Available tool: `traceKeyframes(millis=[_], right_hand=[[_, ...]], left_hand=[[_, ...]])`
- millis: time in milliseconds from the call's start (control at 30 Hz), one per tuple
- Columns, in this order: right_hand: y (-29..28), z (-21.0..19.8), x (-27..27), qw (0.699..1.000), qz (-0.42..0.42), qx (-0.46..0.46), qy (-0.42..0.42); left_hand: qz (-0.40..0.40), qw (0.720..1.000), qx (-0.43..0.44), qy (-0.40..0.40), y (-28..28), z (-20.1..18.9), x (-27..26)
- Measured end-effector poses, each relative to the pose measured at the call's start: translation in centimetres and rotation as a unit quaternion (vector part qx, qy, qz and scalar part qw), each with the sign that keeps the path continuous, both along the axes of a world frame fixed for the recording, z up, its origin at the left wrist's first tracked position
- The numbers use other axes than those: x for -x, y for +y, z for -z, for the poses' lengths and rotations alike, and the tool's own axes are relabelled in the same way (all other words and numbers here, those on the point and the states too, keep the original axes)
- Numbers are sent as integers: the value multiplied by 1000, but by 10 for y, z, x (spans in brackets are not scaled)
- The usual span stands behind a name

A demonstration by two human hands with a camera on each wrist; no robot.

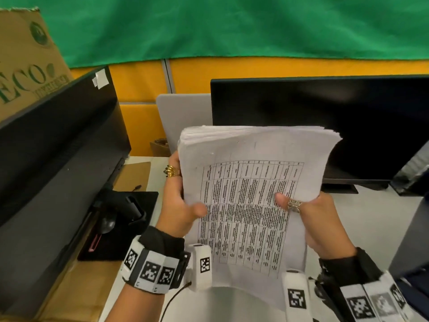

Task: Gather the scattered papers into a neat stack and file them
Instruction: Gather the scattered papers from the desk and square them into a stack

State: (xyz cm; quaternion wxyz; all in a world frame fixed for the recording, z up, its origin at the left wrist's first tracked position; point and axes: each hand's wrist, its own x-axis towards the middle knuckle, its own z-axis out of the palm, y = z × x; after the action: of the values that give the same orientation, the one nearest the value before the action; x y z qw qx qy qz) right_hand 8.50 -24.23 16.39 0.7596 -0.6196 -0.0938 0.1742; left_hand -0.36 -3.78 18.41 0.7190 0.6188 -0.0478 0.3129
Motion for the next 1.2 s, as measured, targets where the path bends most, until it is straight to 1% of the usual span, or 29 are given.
traceKeyframes(millis=[33, 100, 167, 200, 267, 333, 400, 433, 500, 533, 600, 700, 767, 867, 900, 967, 1033, 1100, 1133, 1167, 1200], right_hand=[[1, 0, 0, 1000, 20, 5, -11], [4, 4, 2, 998, 44, 6, -43], [9, 9, 6, 993, 81, -4, -90], [10, 12, 7, 989, 96, -18, -107], [12, 20, 9, 986, 109, -17, -127], [12, 38, 10, 989, 85, 8, -118], [8, 59, 11, 996, 51, 29, -74], [6, 67, 11, 997, 44, 35, -51], [4, 78, 10, 997, 47, 45, -32], [4, 78, 10, 997, 49, 48, -32], [5, 73, 8, 997, 49, 44, -48], [1, 65, 4, 995, 47, 27, -81], [-3, 66, 4, 996, 37, 30, -78], [-2, 77, 10, 997, 30, 55, -42], [-1, 80, 12, 997, 36, 56, -36], [3, 78, 14, 997, 60, 43, -39], [7, 72, 12, 995, 76, 42, -50], [10, 63, 11, 993, 81, 54, -71], [10, 57, 10, 990, 88, 72, -87], [9, 51, 8, 982, 102, 105, -117], [8, 47, 5, 967, 120, 150, -166]], left_hand=[[-35, 997, -34, 51, 1, 1, 4], [-117, 986, -49, 107, -1, 9, 5], [-114, 986, -30, 121, -11, 9, 3], [-86, 989, -12, 119, -13, 14, 3], [-56, 989, -13, 139, -20, 25, 7], [-61, 984, -31, 165, -29, 44, 13], [-96, 975, -46, 195, -31, 62, 16], [-120, 969, -40, 210, -30, 68, 15], [-128, 963, -28, 237, -25, 77, 12], [-128, 962, -20, 240, -21, 78, 10], [-135, 964, -9, 229, -18, 69, 8], [-138, 971, -28, 195, -12, 61, 9], [-123, 968, -27, 217, -9, 63, 11], [-64, 952, -16, 298, -5, 78, 9], [-62, 947, -11, 315, -4, 81, 9], [-73, 947, -22, 313, -2, 80, 4], [-114, 943, -35, 310, -1, 74, -2], [-194, 939, -3, 283, 2, 69, -4], [-245, 936, 13, 251, 2, 64, -3], [-298, 931, 6, 211, 2, 58, -1], [-337, 925, -31, 170, 1, 49, 2]])
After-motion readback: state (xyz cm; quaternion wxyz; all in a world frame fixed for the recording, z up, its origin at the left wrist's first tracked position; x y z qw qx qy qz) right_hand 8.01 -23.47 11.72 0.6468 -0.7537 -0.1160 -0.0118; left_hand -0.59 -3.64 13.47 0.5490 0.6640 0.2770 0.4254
